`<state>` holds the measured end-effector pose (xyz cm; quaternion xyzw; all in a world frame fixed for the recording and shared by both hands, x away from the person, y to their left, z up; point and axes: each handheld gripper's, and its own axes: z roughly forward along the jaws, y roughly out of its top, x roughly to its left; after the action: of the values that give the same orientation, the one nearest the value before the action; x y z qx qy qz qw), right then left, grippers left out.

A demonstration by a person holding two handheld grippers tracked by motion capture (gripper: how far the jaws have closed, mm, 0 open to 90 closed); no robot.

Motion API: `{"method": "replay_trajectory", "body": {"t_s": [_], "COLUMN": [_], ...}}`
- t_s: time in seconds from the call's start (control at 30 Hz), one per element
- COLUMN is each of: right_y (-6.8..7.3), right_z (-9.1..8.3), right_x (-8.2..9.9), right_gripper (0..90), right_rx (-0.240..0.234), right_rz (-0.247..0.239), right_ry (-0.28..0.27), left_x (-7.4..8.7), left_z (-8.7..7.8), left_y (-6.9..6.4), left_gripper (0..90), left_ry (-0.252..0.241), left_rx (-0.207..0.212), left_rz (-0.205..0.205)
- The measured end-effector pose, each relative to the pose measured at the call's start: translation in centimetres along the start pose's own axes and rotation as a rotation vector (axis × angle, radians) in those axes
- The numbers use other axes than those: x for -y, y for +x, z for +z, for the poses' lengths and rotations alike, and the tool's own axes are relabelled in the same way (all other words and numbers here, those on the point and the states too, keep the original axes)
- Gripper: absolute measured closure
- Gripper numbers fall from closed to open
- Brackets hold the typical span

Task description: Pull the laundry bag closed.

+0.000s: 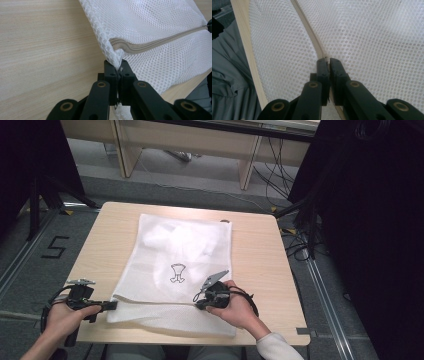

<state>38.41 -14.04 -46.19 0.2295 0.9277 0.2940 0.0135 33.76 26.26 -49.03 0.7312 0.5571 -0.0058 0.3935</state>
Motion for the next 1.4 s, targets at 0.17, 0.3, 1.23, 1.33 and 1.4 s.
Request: {"method": "replay_trajectory", "body": {"t_s": [0.17, 0.3, 1.23, 1.33, 1.4], "right_y": [0.0, 0.0, -0.3, -0.5, -0.5], "right_z": [-0.1, -0.1, -1.2, -1.3, -1.4], "right_x": [0.2, 0.2, 1.3, 1.5, 1.5], "right_gripper": [87.5, 87.5, 87.5, 87.5, 87.5], "right_rx": [-0.003, 0.0, 0.006, 0.006, 0.008], "right_rz": [0.002, -0.001, 0.037, 0.03, 0.027], "right_ry": [0.0, 0.003, 0.012, 0.002, 0.002], "left_x": [0.0, 0.0, 0.0, 0.0, 0.0], "left_z": [0.0, -0.1, -0.1, 0.0, 0.0], "left_y": [0.0, 0.1, 0.2, 0.0, 0.1], "left_gripper": [86.9, 86.9, 86.9, 86.9, 86.8], "left_ry": [0.001, 0.008, 0.022, 0.002, 0.013], "left_rx": [0.0, -0.002, -0.002, 0.0, 0.005], "left_rz": [0.0, 0.011, 0.023, -0.001, 0.001]}}
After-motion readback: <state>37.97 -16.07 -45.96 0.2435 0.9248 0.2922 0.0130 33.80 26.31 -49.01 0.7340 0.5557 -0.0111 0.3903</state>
